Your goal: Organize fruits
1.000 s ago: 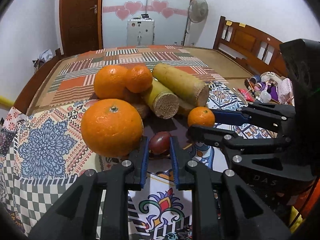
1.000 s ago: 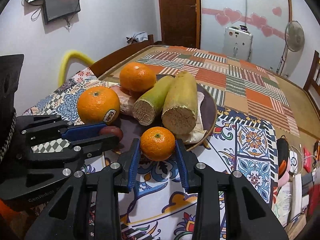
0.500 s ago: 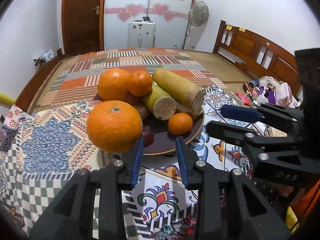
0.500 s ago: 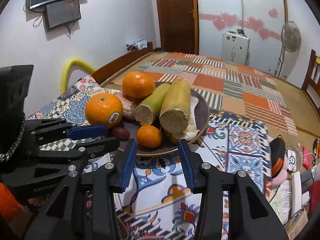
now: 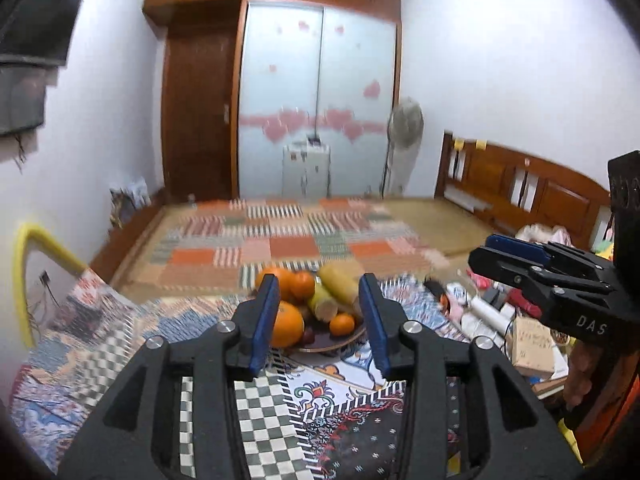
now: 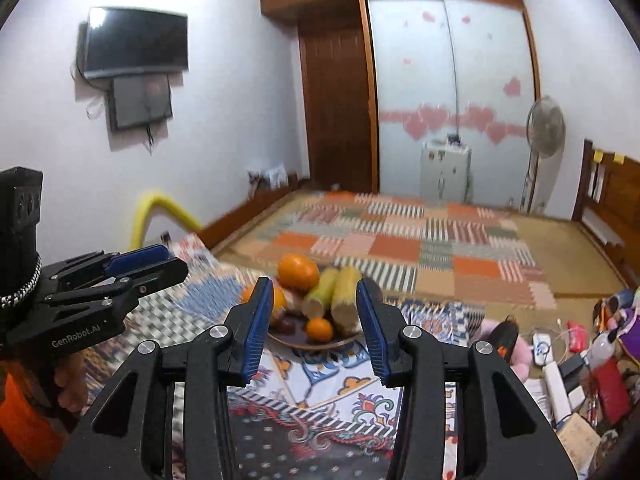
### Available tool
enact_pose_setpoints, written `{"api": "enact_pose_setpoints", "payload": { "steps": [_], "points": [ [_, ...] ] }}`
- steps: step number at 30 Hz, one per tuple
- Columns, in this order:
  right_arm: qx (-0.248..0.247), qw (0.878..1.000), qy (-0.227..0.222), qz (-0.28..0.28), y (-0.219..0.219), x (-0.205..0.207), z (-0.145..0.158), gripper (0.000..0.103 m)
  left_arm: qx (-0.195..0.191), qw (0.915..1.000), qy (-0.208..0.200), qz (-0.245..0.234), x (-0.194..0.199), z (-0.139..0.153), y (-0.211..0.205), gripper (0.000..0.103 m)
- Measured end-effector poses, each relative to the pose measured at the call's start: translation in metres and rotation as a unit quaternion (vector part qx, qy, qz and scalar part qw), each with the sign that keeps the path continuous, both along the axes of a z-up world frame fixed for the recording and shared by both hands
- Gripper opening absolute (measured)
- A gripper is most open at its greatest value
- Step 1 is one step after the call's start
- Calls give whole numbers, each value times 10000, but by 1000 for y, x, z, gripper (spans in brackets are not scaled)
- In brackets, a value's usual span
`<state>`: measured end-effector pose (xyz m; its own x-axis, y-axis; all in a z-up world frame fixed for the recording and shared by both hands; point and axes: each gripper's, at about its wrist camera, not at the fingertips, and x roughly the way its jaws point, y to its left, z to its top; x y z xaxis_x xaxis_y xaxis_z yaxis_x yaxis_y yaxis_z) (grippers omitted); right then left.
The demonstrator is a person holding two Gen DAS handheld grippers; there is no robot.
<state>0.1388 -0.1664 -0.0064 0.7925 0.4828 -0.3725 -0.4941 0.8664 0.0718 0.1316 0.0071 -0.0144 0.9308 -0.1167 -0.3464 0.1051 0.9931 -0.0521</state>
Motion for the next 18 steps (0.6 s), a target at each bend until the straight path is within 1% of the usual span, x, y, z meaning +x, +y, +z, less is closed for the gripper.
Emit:
{"api": "enact_pose_setpoints", "payload": {
  "steps": [3,7,9,10,12,13,14,16,17,18],
  "points": [
    [155,9993,-343,-79,-2,-29,18,40,106,9991,-388,104,-33,17,-5,53],
    [350,9967,-712,-161,-3,-62,32,40,144,9973,-694,168,-69,31,-7,58],
    [416,9954,-835,-210,-3,-76,35,46,133,9964,-807,200,-83,36,-8,64],
    [395,9945,-923,-304,-2,-81,35,48,138,9959,-868,230,-90,37,-8,66],
    [387,9928,-1056,-412,-3,-88,35,60,185,9946,-989,265,-103,39,-9,73],
    [430,9921,-1098,-438,-3,-93,34,63,202,9942,-1025,262,-108,40,-10,75],
    [458,9919,-1101,-436,-3,-93,34,67,209,9939,-1053,262,-113,40,-10,78],
    [494,9919,-1090,-414,-3,-95,33,68,202,9933,-1106,271,-119,41,-10,84],
    [500,9919,-1089,-424,-3,-96,32,71,188,9930,-1130,273,-122,41,-10,87],
    [494,9917,-1099,-457,-2,-95,31,77,180,9929,-1144,273,-124,41,-11,92]
  ]
}}
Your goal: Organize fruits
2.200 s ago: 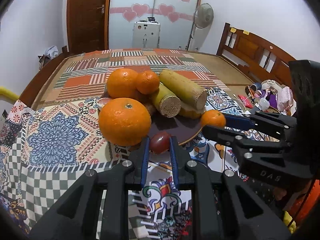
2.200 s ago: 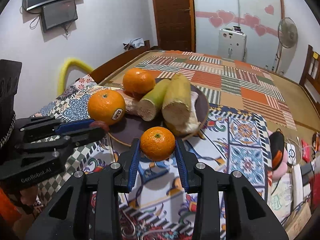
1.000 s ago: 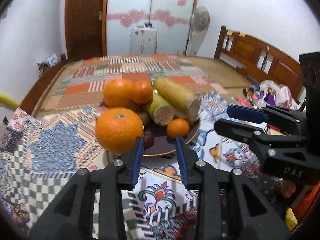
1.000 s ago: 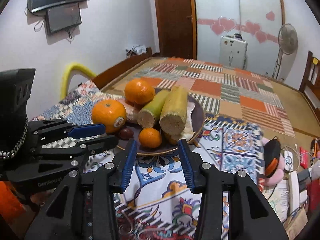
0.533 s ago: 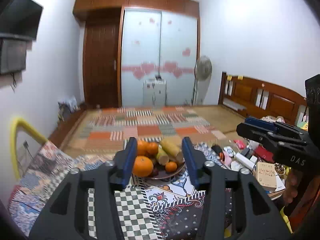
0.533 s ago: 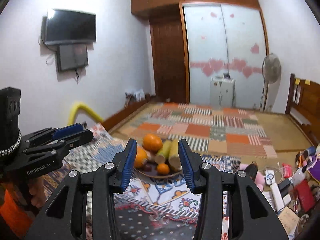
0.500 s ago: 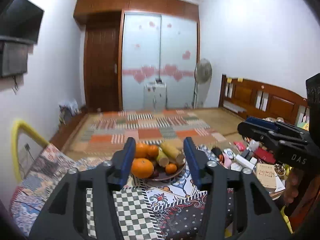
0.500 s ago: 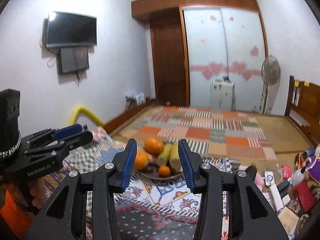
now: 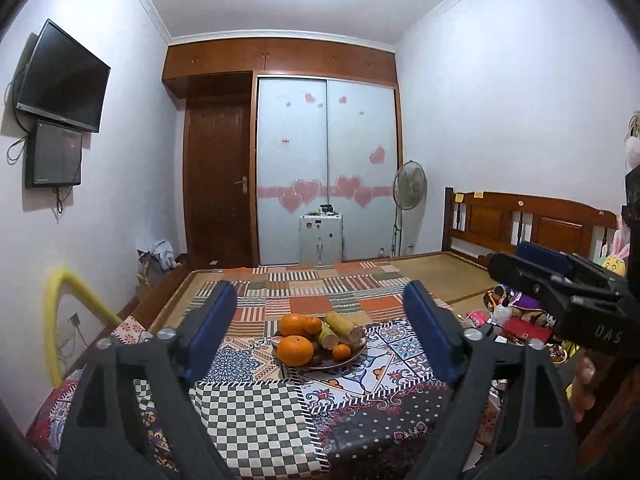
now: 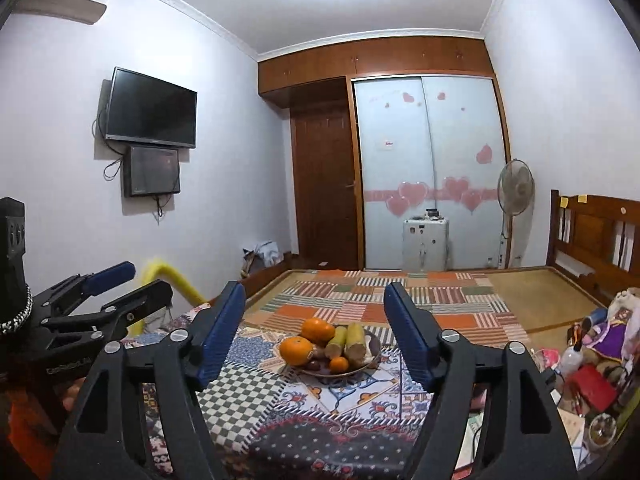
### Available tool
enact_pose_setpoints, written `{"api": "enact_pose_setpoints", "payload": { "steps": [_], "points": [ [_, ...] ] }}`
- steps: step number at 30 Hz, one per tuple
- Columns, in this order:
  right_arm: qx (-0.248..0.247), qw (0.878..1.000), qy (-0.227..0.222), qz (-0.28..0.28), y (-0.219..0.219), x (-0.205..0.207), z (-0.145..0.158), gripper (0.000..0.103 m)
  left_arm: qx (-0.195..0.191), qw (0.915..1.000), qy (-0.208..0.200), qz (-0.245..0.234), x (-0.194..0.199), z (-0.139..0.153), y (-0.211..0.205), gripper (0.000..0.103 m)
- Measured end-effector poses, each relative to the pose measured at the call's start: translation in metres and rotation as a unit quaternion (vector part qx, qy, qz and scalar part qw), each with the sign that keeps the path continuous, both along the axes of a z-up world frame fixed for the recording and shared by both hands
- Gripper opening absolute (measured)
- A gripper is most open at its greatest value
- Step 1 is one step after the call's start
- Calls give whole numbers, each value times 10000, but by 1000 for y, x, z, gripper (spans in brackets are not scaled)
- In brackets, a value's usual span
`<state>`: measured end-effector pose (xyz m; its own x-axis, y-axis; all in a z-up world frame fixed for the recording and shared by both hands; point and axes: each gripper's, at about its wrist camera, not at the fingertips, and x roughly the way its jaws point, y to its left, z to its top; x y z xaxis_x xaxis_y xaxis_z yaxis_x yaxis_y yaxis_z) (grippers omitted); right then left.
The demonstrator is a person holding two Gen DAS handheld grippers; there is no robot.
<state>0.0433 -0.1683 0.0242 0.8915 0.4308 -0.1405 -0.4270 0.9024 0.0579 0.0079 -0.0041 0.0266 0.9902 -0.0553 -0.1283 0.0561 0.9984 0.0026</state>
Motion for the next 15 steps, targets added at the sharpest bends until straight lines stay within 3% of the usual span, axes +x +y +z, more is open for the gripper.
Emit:
{"api": "enact_pose_setpoints", "payload": {
  "steps": [2,7,9,15],
  "points": [
    [-2,10000,-53,-85,-2,-5,-1,85,-24,10000,-40,7,-4,-1,0,95],
    [-1,9998,-74,-166,-5,-6,-4,91,-56,10000,-10,19,-8,-6,0,100],
    [24,9997,-118,-232,-6,-9,-5,100,-103,9999,9,10,-8,-7,0,100],
    [8,9995,-144,-274,-7,-15,-12,102,-106,9999,15,63,-6,-12,1,101]
  ]
}}
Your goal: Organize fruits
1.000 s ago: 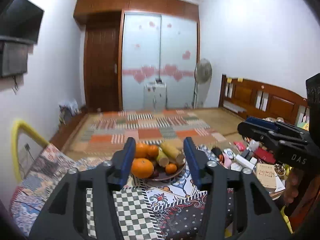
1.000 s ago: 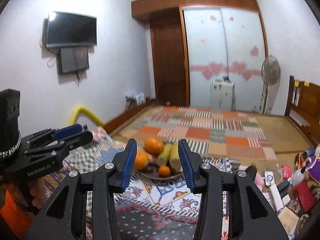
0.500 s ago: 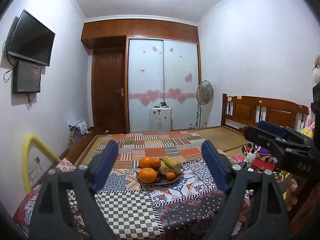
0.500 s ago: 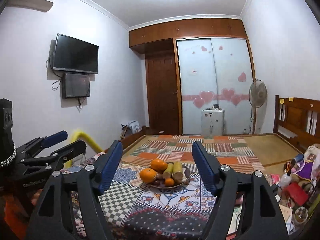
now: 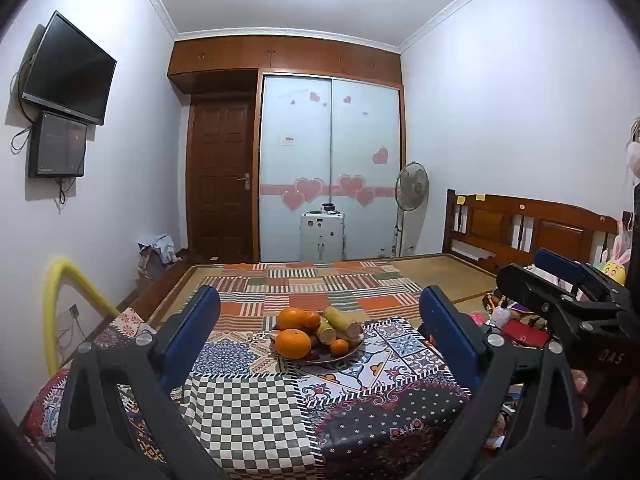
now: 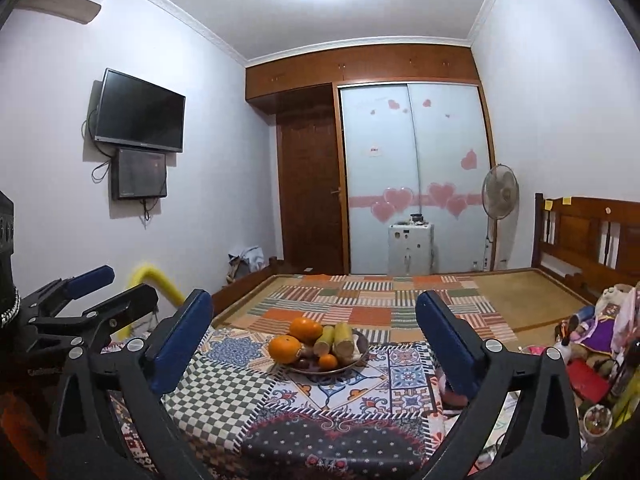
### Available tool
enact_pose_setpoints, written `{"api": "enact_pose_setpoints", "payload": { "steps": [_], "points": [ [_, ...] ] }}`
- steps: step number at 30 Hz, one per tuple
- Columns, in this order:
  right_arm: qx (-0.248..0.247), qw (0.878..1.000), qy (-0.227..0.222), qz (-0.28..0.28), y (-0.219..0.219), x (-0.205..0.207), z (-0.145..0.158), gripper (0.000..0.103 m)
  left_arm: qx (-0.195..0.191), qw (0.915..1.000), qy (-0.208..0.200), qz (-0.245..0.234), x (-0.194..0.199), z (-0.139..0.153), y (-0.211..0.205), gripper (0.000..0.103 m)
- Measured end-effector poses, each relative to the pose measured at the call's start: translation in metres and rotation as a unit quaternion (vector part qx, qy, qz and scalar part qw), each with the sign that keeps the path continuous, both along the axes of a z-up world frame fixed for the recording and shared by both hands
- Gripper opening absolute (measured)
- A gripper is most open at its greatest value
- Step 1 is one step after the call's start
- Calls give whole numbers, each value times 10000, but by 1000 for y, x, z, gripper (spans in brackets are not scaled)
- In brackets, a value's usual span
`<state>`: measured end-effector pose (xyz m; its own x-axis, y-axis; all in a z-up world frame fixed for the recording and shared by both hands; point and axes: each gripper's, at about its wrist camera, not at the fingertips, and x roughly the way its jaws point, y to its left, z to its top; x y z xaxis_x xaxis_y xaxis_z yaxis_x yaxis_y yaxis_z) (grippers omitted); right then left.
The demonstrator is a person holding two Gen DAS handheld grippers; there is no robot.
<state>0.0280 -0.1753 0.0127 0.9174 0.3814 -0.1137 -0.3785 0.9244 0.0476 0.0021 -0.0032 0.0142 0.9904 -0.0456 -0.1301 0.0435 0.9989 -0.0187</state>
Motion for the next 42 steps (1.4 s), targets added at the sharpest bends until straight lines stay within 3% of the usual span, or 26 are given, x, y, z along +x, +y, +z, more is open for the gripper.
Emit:
{"api": "enact_pose_setpoints", "payload": {
  "steps": [42],
  "points": [
    [-24,10000,-27,-11,1,-12,3,103,-58,9999,-67,-68,-5,3,-4,103]
  ]
}}
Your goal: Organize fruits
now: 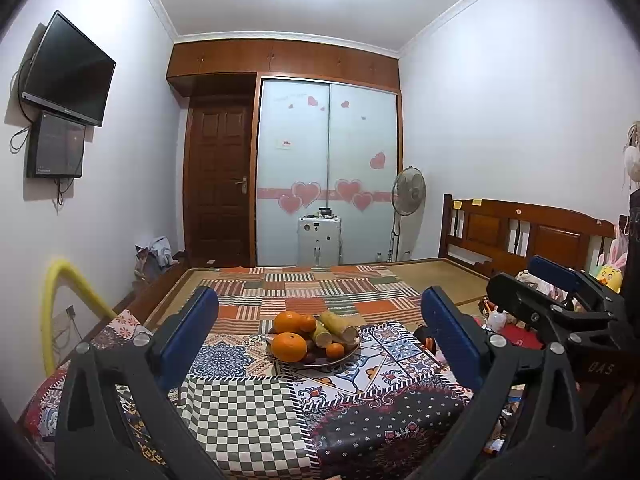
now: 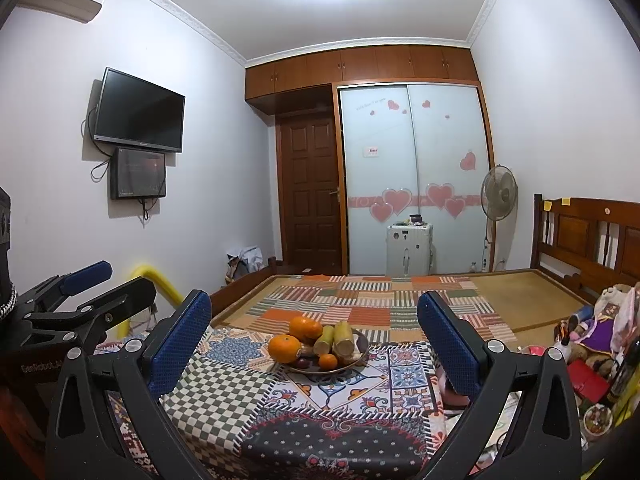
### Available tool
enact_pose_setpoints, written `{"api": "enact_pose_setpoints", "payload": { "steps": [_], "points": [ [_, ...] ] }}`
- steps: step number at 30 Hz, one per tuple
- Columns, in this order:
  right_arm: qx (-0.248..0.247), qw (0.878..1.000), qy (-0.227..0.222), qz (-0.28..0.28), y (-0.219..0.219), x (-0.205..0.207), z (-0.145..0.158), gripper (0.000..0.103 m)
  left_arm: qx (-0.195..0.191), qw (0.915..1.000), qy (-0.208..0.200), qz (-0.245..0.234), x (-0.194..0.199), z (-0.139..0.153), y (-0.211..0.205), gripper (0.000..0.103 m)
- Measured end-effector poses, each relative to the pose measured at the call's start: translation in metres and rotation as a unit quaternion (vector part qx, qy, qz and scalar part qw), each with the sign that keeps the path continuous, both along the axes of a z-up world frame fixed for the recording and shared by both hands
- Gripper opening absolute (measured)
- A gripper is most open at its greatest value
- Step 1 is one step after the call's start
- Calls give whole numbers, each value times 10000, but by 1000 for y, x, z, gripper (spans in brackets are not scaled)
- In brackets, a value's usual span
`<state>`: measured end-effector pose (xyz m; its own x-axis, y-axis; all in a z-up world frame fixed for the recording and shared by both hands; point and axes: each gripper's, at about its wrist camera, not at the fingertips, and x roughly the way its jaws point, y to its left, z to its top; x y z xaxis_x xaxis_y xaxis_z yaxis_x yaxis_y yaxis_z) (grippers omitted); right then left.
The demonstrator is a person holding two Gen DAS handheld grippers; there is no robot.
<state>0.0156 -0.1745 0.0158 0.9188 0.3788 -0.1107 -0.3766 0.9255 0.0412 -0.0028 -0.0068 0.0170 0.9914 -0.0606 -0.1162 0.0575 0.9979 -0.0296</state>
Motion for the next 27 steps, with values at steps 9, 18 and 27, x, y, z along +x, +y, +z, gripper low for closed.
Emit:
{"api": "enact_pose_setpoints", "payload": {
  "steps": [9,18,27],
  "points": [
    [12,10000,-8,-17,0,0,2,103,-32,10000,29,-71,2,-2,2,103],
    [8,10000,-7,-25,3,-2,5,103,-53,9999,99,-99,4,-4,4,103],
    [21,10000,24,-30,4,-1,5,103,-11,9998,103,-139,4,-5,2,103]
  ]
}}
